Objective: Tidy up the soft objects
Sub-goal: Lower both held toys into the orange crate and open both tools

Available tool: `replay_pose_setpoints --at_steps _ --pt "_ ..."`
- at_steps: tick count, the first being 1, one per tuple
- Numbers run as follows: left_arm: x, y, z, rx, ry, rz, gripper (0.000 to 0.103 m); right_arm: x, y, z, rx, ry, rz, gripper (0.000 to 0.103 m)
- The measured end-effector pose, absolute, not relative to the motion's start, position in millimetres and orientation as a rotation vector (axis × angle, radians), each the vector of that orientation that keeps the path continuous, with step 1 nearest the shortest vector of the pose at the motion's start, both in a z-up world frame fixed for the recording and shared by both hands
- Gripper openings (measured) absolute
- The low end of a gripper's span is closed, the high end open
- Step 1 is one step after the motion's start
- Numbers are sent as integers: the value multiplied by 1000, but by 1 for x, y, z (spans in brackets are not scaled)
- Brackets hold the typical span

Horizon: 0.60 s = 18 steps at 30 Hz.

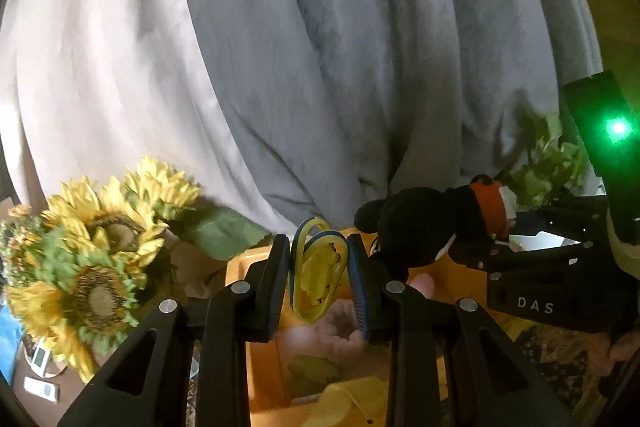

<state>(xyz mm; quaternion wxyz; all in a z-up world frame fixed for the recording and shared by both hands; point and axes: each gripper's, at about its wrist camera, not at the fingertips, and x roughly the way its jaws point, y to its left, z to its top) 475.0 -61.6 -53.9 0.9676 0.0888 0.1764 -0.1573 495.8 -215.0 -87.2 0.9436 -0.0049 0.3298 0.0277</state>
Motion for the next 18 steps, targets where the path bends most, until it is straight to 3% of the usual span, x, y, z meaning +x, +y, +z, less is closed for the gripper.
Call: replay_pose_setpoints --at_steps 11,15,18 --pt "512 -67 -82 170 479 -337 30 529 -215 -116 -9 766 81 48" --pt "520 -68 -90 173 517 -352 35 531 -218 -121 -1 792 80 54" --pt "522 -70 -93 172 531 -362 45 534 -221 -125 13 817 79 61"
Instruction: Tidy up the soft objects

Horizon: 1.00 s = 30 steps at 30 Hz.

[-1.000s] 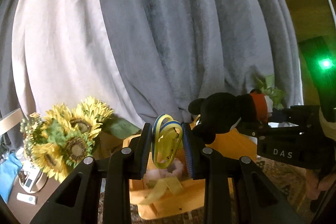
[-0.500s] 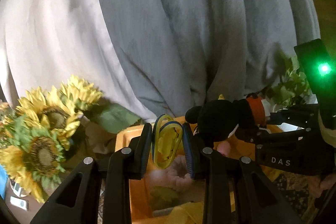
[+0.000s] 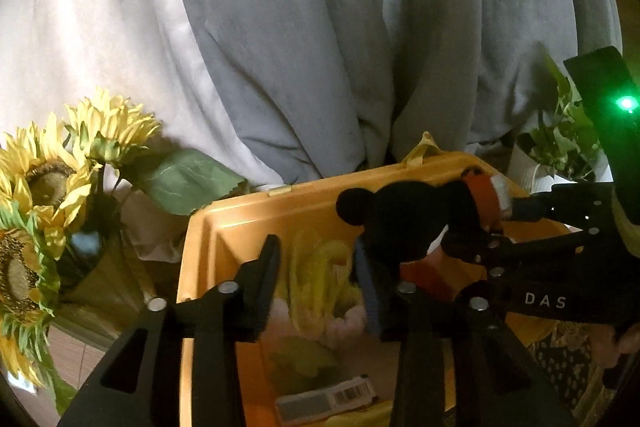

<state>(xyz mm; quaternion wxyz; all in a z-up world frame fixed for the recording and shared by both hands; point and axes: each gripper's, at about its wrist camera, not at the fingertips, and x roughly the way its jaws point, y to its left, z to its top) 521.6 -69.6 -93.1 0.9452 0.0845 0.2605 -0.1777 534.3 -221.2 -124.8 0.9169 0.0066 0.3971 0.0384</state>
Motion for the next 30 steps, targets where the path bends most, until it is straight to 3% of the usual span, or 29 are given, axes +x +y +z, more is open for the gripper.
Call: replay_pose_setpoints --at_steps 4,15,26,30 --pt "519 -70 -91 186 522 -350 62 534 -222 -124 4 818 73 71" --pt "484 -60 -69 166 487 -265 79 502 -222 -100 16 754 16 72" --pt "398 -27 -26 92 421 -131 98 415 -204 -50 25 614 -29 72" --pt "364 -17 -13 85 388 -106 103 376 -199 -35 51 559 -52 80"
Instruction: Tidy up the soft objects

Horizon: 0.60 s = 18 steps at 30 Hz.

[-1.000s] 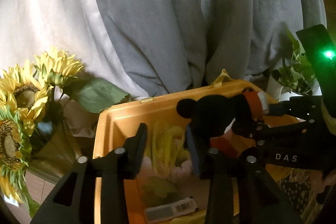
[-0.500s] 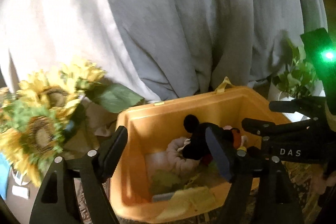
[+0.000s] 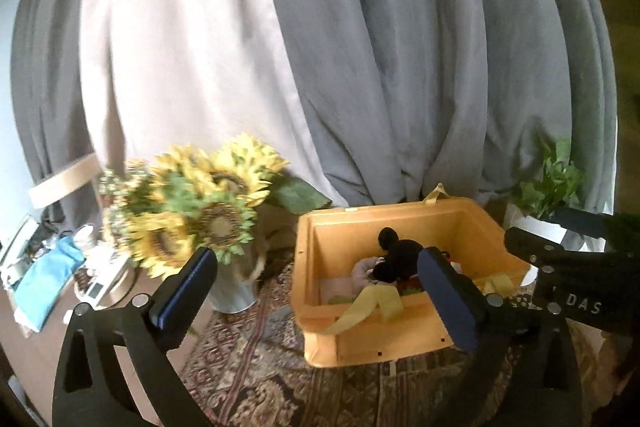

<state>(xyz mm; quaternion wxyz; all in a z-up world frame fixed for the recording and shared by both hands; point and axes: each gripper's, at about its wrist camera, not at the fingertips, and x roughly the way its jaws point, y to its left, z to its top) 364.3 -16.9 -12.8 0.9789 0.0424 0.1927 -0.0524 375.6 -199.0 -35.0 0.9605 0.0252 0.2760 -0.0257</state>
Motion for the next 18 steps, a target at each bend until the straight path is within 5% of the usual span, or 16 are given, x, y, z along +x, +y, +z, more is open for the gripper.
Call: replay_pose_setpoints --at_steps 18 --pt "246 -3 5 93 322 -175 103 234 -180 -18 120 465 -173 82"
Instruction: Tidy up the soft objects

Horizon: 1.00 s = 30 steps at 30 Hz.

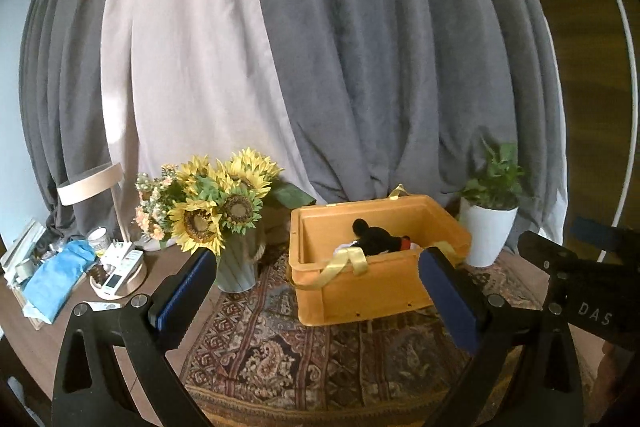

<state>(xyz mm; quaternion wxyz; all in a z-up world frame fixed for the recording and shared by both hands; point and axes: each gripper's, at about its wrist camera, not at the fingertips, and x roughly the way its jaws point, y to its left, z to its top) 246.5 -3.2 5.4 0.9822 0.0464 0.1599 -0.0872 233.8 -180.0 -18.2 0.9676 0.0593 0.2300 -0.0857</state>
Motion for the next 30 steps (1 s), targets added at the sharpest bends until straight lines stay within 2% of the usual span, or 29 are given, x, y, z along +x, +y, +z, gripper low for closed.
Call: replay_pose_setpoints --at_steps 30 --pt "49 6 0 95 297 -120 103 34 -170 -11 90 402 -203 82"
